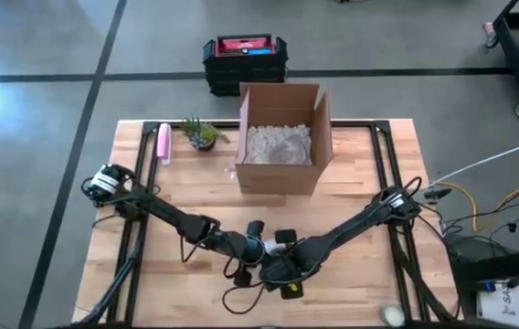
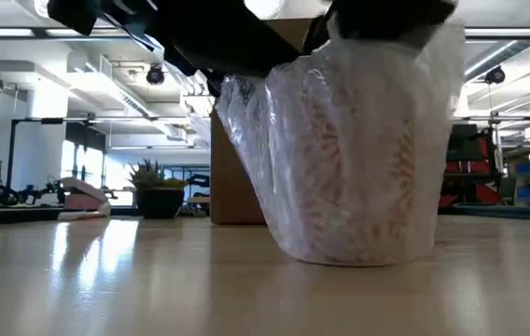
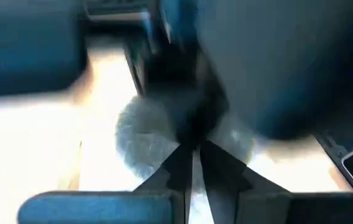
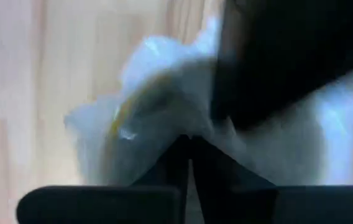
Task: Wrap mug
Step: Wrap the orange mug with bubble wrap, then put the wrapped orange mug into the cardboard box
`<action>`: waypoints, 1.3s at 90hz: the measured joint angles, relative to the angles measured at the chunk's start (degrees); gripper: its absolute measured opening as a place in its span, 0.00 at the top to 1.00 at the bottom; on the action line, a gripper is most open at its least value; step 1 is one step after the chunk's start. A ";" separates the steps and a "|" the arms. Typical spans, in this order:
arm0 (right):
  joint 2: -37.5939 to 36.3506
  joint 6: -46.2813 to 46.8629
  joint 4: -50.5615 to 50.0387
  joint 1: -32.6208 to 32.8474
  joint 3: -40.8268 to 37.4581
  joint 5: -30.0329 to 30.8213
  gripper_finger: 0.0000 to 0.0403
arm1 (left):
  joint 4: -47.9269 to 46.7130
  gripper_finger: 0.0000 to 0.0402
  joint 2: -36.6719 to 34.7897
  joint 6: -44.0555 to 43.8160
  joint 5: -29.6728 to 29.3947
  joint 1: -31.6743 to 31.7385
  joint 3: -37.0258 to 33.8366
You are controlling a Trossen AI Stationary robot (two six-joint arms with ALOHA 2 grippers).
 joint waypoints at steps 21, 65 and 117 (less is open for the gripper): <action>-6.15 5.00 0.67 0.81 1.08 0.30 0.95 | -0.33 0.95 -0.53 0.00 0.03 0.00 0.00; 2.16 1.26 2.24 3.54 -0.37 6.72 0.51 | -1.13 0.95 -0.77 0.00 0.03 0.00 0.00; 8.05 -3.78 2.59 2.43 -0.45 7.42 0.82 | -9.94 0.95 -6.08 1.55 0.36 -0.09 -0.02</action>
